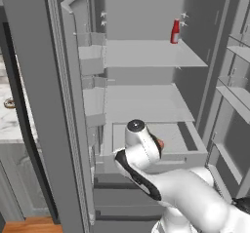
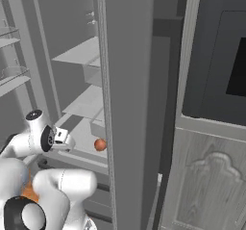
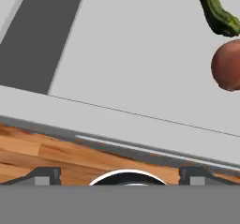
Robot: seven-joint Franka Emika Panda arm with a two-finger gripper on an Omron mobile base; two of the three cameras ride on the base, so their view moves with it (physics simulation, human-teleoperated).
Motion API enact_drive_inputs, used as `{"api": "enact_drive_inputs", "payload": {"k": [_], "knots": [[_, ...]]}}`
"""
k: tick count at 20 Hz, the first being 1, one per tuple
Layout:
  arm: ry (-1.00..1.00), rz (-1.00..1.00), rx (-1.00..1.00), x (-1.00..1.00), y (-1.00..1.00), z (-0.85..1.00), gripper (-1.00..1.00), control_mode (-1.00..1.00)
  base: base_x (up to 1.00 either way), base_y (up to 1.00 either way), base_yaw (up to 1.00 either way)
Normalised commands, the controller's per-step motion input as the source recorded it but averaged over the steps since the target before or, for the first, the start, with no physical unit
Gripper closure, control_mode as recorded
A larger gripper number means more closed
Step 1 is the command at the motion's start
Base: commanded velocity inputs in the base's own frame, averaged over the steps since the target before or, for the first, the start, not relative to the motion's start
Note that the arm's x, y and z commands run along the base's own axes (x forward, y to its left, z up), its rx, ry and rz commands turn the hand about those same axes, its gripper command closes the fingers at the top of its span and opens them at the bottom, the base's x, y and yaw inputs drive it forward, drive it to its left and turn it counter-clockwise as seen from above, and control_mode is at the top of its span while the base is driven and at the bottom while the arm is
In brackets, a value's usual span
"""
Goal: Place the onion and squash inside the fridge drawer. Close the drawer after placing the vegetables.
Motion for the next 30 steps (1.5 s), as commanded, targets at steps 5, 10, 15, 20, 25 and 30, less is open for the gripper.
{"api": "enact_drive_inputs", "payload": {"k": [5, 10, 15, 20, 25, 30], "knots": [[0.0, 0.08, 0.0, 0.76, -0.1, -0.47, -1.0, -1.0, 0.0, 0.0, 0.0], [0.0, 0.07, 0.0, 0.79, -0.23, -0.25, -1.0, -1.0, 0.0, 0.0, 0.0], [0.0, 0.04, 0.0, 0.85, -0.1, 0.08, -1.0, -1.0, 0.0, 0.0, 0.0], [0.0, 0.0, 0.0, 0.96, 0.0, 0.05, -1.0, -1.0, 0.0, 0.0, 0.0], [0.0, 0.0, 0.0, 0.95, 0.0, 0.0, -1.0, -1.0, 0.0, 0.0, 0.0], [-0.03, 0.0, 0.0, 0.95, 0.0, 0.0, -1.0, -1.0, 0.0, 0.0, 0.0]]}}
